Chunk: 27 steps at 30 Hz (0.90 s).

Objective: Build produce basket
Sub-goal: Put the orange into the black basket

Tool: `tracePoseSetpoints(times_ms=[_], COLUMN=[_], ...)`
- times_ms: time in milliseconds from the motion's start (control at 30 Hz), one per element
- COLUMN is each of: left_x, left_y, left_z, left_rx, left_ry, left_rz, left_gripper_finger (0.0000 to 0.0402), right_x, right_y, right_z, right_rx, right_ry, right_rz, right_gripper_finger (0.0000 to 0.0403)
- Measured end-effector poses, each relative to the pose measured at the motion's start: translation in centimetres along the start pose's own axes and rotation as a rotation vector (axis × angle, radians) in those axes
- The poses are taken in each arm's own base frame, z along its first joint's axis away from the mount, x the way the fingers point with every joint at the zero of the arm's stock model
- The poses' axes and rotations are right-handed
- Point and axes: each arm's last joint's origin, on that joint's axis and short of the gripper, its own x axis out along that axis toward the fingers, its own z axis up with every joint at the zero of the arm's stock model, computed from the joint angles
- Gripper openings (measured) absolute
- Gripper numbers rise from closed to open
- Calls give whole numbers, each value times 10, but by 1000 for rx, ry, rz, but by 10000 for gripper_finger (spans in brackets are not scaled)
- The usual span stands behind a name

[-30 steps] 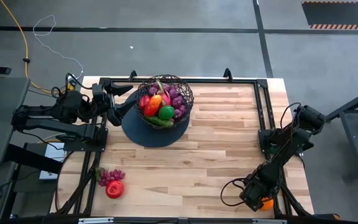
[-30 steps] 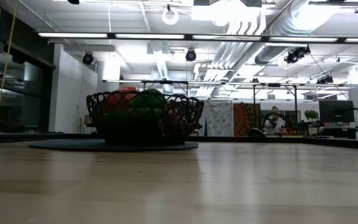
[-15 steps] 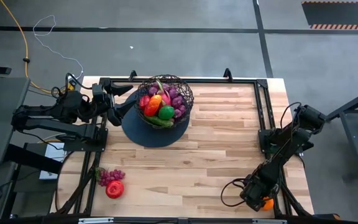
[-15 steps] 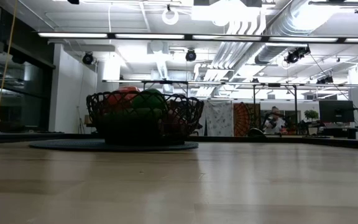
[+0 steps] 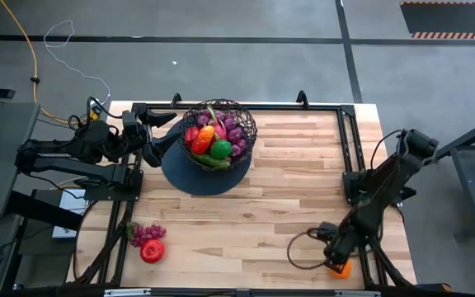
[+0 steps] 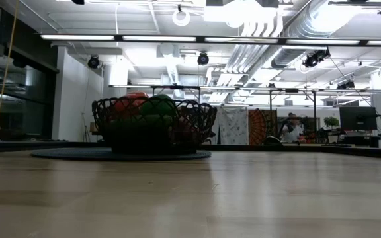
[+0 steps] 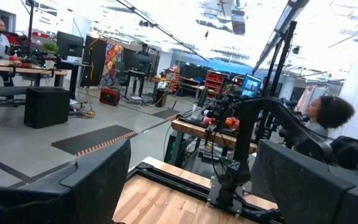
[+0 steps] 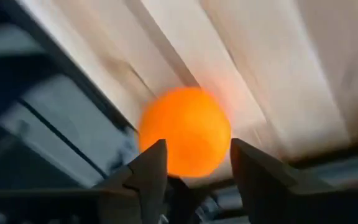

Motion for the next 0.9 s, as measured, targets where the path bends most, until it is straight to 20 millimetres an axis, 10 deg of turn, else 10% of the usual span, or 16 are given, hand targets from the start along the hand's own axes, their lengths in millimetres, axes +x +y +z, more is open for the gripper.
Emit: tracePoseSetpoints(times_ms=[200, 400, 900], left_x=[0, 0, 0], left_y=[0, 0, 0], left_z=[0, 0, 0], left_rx=[0, 0, 0], left_ry=[0, 0, 0], left_rz=[0, 0, 0], left_gripper_finger=[339, 339, 339], right_x=[-47, -64, -26], right_y=[-13, -28, 0], right_z=[21, 31, -19], right_rx=[32, 161, 413], right_ry=[-348, -320, 13], right_rz=[132, 146, 189], right_gripper_finger=[92, 74, 307])
